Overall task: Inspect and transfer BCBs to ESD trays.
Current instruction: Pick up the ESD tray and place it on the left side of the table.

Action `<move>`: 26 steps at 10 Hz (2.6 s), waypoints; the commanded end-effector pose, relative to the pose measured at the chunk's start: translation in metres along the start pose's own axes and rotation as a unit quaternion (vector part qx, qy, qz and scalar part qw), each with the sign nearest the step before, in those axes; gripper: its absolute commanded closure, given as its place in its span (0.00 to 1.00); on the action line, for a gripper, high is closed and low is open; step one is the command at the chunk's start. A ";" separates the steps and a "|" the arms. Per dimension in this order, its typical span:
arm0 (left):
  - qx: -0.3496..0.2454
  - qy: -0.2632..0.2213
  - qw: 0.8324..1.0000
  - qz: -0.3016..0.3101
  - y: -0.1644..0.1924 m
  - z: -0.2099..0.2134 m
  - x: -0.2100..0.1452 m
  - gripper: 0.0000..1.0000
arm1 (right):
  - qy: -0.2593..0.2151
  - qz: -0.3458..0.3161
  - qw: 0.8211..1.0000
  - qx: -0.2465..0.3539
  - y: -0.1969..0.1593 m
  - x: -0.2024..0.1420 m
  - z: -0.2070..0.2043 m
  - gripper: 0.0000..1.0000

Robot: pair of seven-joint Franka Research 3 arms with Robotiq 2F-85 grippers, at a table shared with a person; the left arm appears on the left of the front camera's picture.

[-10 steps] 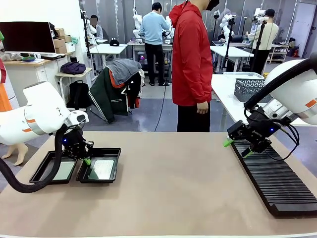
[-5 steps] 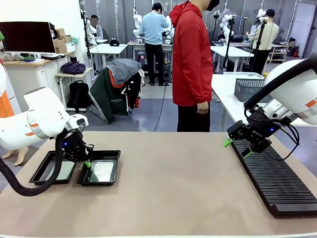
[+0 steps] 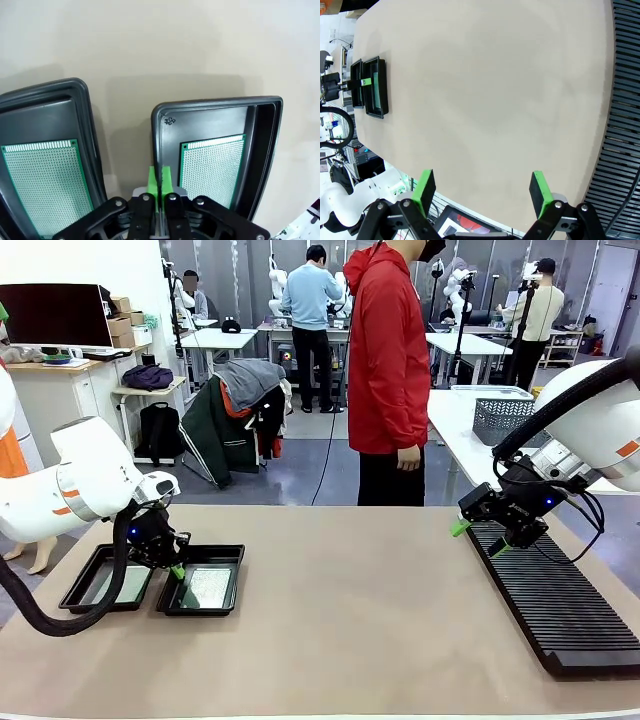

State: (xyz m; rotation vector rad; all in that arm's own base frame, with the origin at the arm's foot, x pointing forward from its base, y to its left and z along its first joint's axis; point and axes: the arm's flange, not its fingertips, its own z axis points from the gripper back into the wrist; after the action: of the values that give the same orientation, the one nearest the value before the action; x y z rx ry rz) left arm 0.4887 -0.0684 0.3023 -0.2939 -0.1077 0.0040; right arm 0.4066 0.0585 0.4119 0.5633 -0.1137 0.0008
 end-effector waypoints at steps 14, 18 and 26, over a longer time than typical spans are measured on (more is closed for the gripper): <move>0.039 -0.008 0.999 0.000 -0.019 0.025 -0.005 0.30 | -0.004 -0.006 1.000 0.000 0.003 0.000 -0.001 0.00; 0.082 -0.029 0.996 0.001 -0.049 0.069 -0.021 0.00 | -0.004 -0.006 1.000 0.000 0.003 0.000 -0.001 0.00; 0.151 0.006 0.988 0.029 -0.064 0.108 -0.026 0.00 | -0.004 -0.006 1.000 0.000 0.003 0.000 -0.001 0.00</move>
State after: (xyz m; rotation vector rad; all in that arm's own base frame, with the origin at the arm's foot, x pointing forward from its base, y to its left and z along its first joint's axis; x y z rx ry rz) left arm 0.4487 -0.1030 0.4163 -0.0157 -0.0960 0.0675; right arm 0.4067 0.0585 0.4119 0.5633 -0.1136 0.0008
